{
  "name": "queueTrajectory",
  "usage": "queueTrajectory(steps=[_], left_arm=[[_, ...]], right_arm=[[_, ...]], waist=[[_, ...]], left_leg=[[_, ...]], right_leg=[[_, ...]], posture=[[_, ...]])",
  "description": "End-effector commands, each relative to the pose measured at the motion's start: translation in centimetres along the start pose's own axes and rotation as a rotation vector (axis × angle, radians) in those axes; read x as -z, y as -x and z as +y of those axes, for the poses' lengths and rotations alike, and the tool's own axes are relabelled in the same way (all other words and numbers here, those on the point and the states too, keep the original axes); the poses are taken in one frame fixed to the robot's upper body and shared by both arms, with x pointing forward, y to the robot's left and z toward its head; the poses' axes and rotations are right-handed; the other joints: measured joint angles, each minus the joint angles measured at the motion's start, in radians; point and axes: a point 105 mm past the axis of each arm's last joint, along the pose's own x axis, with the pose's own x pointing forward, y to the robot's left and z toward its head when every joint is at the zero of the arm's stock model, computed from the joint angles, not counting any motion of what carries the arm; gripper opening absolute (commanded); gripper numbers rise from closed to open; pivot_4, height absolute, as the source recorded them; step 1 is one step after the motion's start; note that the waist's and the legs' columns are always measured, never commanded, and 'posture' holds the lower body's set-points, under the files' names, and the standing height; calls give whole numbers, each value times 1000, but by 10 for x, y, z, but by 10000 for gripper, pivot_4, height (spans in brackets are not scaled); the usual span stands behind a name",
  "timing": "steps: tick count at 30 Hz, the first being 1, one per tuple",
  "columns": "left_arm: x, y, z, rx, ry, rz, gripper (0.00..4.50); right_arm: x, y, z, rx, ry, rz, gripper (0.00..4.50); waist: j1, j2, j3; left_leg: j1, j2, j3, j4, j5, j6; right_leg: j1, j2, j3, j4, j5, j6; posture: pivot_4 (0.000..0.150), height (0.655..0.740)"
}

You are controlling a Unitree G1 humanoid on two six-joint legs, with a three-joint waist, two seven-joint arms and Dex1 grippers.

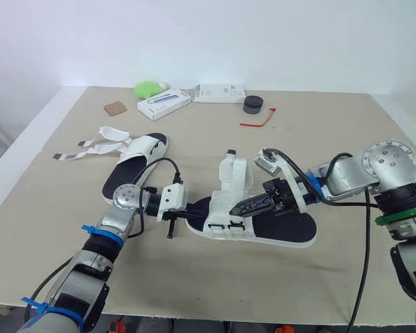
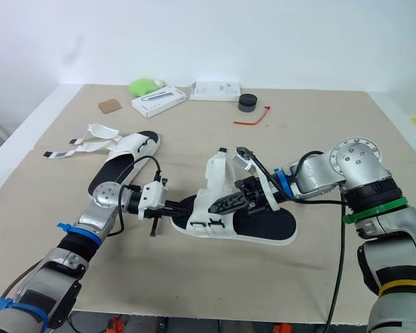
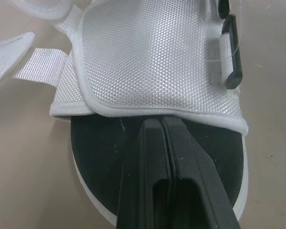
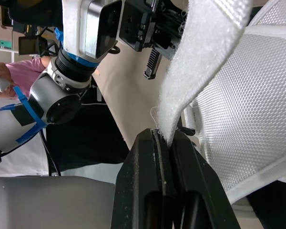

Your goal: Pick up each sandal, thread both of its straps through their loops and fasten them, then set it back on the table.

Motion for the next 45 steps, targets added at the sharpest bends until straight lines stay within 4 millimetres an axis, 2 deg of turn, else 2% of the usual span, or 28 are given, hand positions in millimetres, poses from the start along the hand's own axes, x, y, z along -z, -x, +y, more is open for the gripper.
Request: queueTrajectory(steps=[1, 9, 12, 15, 20, 24, 33, 38, 40, 45], left_arm=[[48, -7, -38, 100, 159, 160, 0], [50, -7, -42, 100, 167, 162, 0], [50, -7, -42, 97, 168, 162, 0], [50, -8, -42, 96, 170, 159, 0], [50, -9, -42, 98, 172, 161, 0], [50, -8, -41, 95, 170, 164, 0], [51, -8, -40, 88, 176, 163, 0], [50, -8, -38, 86, 173, 163, 0], [49, -8, -38, 86, 173, 162, 0], [50, -6, -38, 86, 174, 164, 0]], right_arm=[[10, -1, 2, -5, 9, 38, 1194], [12, -4, -2, 17, 1, 50, 1194], [17, -8, -13, 67, -25, 59, 1194], [22, -13, -33, 168, -55, 55, 1194], [16, -13, -48, 266, -52, 24, 1194], [18, -8, -41, 250, -16, 50, 1194], [23, -8, -13, 121, 112, 61, 1194], [23, -14, -11, 181, 272, 28, 1194], [28, -17, -11, 190, 343, 34, 1194], [39, -20, -9, 165, 488, 55, 1194]], waist=[[1, 0, 0], [1, 1, -1], [1, 2, -2], [1, 2, -4], [0, 3, -6], [0, 5, -7], [1, 5, -7], [1, 5, -7], [1, 5, -7], [1, 5, -7]], left_leg=[[0, 0, 0, 0, 0, 0], [1, 0, -1, 0, 0, 0], [1, 0, -1, 0, 0, 0], [1, 0, -1, 0, 0, 0], [2, 0, -1, 0, 0, 0], [2, 0, -1, 0, 0, 0], [2, -1, -2, 0, 0, 0], [1, -1, -3, 0, 0, 0], [1, -1, -3, 0, 0, 0], [3, -1, -4, 0, 0, 0]], right_leg=[[0, 0, 0, 0, 0, 0], [1, 0, 0, 0, 0, 0], [1, 0, 0, 0, 0, 0], [1, 0, 0, 0, 0, 0], [1, 0, -1, 0, 0, 0], [2, 1, -1, 0, 0, 0], [3, 0, -1, 0, 0, 0], [2, 1, -1, 0, -1, 0], [2, 1, -2, 0, -4, 6], [1, 1, -2, 0, -4, 6]], posture=[[1500, 7400], [1500, 7400], [1500, 7400], [1500, 7400], [1500, 7400], [1500, 7400], [1500, 7400], [1500, 7400], [1500, 7400], [1500, 7400]])
